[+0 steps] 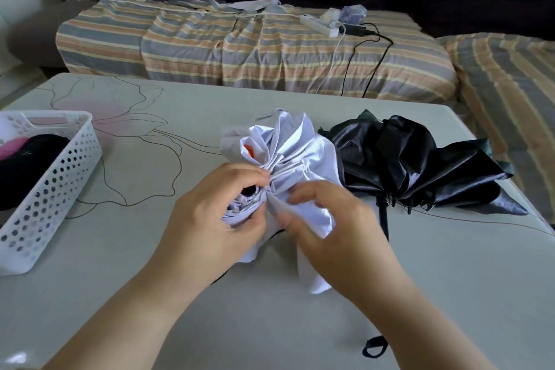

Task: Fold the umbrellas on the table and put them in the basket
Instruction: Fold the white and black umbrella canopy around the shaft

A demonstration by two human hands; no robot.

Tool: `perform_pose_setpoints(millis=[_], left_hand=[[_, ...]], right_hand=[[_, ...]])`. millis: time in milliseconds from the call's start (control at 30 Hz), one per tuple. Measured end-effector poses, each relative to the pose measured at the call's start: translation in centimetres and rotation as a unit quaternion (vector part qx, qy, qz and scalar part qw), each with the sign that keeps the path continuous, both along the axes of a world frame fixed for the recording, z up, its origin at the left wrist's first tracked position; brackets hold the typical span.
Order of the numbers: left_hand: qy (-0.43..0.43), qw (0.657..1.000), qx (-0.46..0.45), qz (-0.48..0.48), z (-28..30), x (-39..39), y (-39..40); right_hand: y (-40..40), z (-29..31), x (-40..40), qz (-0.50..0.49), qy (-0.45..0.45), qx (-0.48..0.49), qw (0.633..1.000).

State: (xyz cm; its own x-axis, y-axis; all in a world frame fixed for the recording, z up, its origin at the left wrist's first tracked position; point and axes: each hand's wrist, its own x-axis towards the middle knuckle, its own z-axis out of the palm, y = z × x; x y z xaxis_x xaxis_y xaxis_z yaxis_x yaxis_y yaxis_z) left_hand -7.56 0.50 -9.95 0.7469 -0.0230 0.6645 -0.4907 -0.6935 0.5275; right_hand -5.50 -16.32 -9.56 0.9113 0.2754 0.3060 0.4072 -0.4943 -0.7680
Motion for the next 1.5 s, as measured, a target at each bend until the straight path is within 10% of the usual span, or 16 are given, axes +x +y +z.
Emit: perform_pose_setpoints(millis=[600,900,1500], left_hand=[[0.007,0.999,0.023,0.033,-0.3,0.2,1.2],[0.051,0.994,0.098,0.004,0.3,0.1,2.4],[0.095,0.988,0.111,-0.046,0.9,-0.3,1.2]], right_hand=[[-1.5,0.4,0.9,-0.012,-0.017,-0.060,0.998],[-3.4,1.4,1.2,0.152,0.061,-0.146,0.976],[1.6,0.6,0.9,-0.002,-0.085,-0.042,0.996]])
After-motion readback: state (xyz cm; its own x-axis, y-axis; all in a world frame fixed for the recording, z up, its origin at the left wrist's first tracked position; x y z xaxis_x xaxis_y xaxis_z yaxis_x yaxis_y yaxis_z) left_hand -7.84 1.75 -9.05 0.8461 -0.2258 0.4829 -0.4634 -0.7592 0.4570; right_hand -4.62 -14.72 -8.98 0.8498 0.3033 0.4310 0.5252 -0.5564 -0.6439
